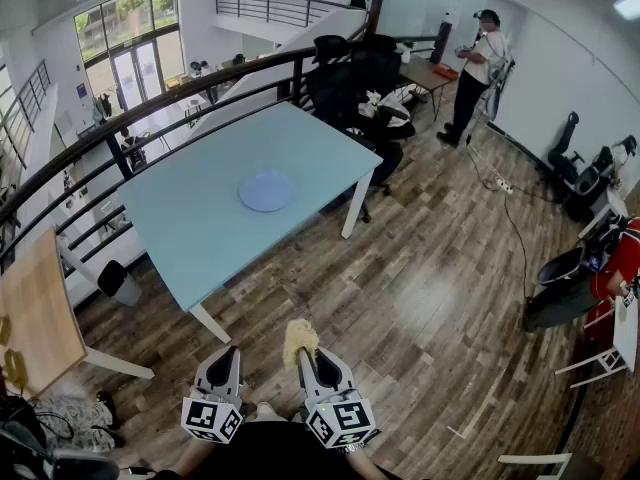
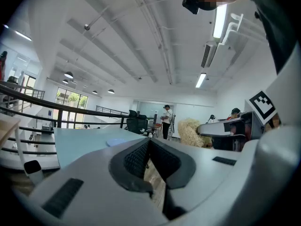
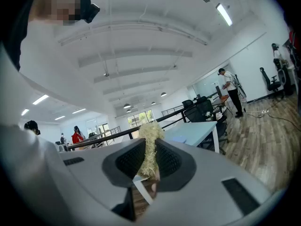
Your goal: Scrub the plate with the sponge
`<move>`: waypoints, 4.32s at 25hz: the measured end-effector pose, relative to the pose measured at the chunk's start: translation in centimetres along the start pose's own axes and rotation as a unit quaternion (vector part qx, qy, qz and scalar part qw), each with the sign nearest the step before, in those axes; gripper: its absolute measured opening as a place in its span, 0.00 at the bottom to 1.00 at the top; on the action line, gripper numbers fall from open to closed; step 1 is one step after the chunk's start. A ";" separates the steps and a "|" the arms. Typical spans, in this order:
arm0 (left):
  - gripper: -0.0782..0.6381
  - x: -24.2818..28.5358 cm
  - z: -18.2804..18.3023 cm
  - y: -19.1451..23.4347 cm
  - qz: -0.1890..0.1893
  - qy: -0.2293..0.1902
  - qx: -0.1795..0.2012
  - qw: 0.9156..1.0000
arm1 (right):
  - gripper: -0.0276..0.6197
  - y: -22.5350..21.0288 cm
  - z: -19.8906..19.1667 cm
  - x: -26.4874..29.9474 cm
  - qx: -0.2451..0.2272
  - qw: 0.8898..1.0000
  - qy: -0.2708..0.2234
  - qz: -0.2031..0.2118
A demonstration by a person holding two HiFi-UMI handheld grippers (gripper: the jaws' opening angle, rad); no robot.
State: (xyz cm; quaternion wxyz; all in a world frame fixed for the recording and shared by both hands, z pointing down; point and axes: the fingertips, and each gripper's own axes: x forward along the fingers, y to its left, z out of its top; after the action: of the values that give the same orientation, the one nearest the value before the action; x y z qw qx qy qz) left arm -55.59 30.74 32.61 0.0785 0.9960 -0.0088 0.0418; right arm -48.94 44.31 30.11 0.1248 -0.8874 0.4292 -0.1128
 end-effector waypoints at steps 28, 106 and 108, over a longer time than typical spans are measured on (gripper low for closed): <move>0.11 -4.7 -0.6 5.3 0.037 -0.013 -0.028 0.999 | 0.15 5.7 -2.2 0.9 -0.018 1.000 0.009 0.017; 0.11 28.5 0.3 2.9 0.104 -0.001 -0.039 0.994 | 0.15 -20.8 6.2 22.6 -0.008 0.995 0.051 0.085; 0.11 29.3 0.3 3.0 0.100 -0.002 -0.036 0.994 | 0.15 -21.4 6.3 23.0 -0.008 0.995 0.050 0.080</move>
State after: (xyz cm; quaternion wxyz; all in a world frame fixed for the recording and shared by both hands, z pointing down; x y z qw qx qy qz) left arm -26.39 27.42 35.25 0.1095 0.9867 -0.1104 0.0476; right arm -17.33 39.81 33.11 0.1047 -0.8443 0.5056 -0.1436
